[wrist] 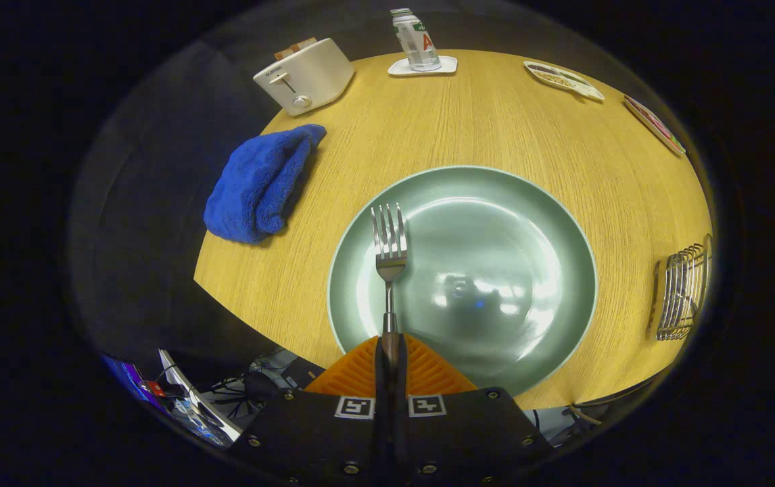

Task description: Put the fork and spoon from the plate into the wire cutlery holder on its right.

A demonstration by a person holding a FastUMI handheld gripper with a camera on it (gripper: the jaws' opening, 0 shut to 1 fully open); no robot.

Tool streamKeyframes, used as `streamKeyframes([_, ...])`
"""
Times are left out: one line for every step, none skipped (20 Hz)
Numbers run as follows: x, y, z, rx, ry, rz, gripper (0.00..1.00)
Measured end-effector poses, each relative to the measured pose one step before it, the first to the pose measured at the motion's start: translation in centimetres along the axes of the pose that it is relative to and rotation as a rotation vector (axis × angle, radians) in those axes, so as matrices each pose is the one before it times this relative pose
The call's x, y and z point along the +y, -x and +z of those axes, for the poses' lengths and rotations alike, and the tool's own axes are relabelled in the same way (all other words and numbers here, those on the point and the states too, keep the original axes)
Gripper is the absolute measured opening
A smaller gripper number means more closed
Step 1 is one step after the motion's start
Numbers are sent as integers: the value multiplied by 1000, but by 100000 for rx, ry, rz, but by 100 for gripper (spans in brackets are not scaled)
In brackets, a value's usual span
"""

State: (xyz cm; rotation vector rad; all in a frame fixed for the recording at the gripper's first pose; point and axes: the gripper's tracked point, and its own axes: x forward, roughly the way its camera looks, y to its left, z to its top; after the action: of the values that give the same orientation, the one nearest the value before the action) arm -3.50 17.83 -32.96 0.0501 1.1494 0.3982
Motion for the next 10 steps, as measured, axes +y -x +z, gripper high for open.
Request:
streamKeyframes([-268, 319, 319, -1036, -855, -347, 4])
streamKeyframes([-367, 421, 299, -1426, -986, -507, 4])
streamKeyframes([-374, 495, 516, -2067, -1473, -428, 4])
streamKeyframes([-424, 549, 489, -2170, -1523, -550, 4])
streamKeyframes([-521, 581, 648, -2306, -1539, -583, 4])
streamKeyframes([-613, 626, 602, -2530, -1703, -875, 4])
streamKeyframes([-698, 693, 668, -2505, -1836, -946, 4])
streamKeyframes([-766, 621, 636, -2657, -2068, -1022, 4])
streamKeyframes([-824, 727, 752, -2763, -2091, -1084, 4])
streamKeyframes([-890, 772, 802, -2947, -2174, -1345, 4])
